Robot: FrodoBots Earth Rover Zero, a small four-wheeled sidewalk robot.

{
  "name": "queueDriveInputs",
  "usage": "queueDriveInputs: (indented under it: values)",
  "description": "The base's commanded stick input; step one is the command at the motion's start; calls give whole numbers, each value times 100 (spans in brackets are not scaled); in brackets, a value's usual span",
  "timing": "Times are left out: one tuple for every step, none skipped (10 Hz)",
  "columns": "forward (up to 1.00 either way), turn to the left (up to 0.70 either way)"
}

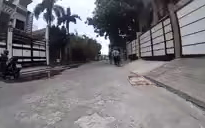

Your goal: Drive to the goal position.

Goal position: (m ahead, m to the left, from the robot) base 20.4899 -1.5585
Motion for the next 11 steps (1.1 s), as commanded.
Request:
queueDriveInputs:
  values:
    - [100, 0]
    - [100, 0]
    - [100, 0]
    - [100, 0]
    - [100, 0]
    - [100, 0]
    - [100, 0]
    - [100, 0]
    - [100, 0]
    - [100, 0]
    - [100, 0]
